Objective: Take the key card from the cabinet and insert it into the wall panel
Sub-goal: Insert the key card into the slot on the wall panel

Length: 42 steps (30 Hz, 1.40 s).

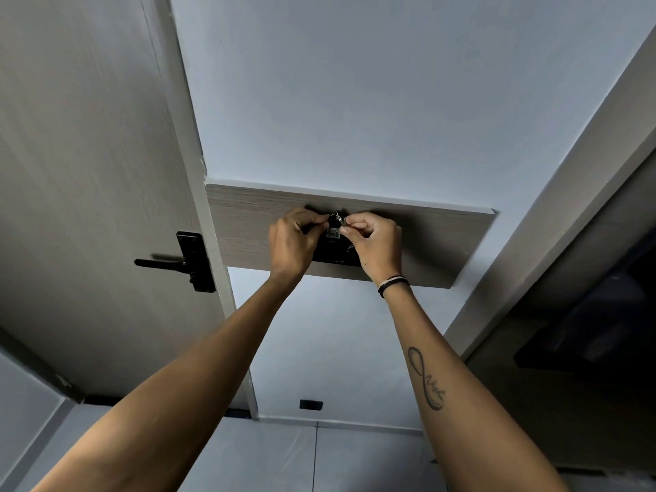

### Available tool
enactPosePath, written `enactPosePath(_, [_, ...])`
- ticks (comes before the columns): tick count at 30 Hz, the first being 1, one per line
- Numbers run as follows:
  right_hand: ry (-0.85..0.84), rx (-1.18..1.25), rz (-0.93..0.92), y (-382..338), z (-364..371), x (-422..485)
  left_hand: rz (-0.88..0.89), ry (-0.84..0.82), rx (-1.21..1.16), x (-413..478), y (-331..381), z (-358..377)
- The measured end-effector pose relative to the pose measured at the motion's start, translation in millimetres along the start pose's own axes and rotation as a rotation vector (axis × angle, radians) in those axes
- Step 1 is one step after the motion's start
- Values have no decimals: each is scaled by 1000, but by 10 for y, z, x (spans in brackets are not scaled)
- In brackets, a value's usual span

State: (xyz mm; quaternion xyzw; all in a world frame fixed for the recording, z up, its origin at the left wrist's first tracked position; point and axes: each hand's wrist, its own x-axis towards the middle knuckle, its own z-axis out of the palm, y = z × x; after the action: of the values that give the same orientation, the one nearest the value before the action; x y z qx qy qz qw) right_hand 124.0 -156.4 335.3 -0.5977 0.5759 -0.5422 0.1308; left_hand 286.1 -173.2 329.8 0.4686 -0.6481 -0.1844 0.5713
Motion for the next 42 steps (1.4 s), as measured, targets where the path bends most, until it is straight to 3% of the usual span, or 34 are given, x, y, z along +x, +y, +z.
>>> enactPosePath(42, [-8, -74, -65, 170, 77, -78, 209, 75, 85, -179, -182, 68])
